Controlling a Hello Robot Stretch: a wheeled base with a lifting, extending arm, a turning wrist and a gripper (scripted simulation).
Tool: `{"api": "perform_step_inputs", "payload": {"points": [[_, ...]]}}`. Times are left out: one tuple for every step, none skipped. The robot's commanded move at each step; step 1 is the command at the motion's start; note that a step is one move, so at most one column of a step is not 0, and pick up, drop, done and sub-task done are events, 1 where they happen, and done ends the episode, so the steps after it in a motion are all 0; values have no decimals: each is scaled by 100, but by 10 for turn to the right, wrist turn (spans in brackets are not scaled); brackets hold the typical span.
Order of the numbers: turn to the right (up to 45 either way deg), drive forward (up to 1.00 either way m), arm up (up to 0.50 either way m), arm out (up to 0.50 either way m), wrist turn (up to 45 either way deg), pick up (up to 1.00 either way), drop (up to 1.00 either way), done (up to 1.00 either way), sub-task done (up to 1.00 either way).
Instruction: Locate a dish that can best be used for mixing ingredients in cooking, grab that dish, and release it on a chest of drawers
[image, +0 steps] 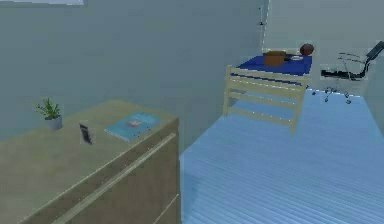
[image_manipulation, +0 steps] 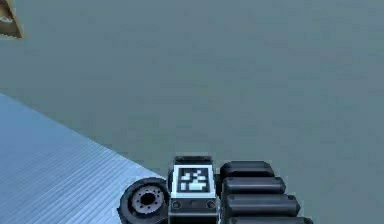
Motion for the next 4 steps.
{"api": "perform_step_inputs", "payload": {"points": [[0, 5, 0, 0, 0, 0, 0, 0, 0], [450, 0, 0, 0, 0, 0, 0, 0, 0], [210, 0, 0, 0, 0, 0, 0, 0, 0], [-450, 0, 0, 0, 0, 0, 0, 0, 0]]}}
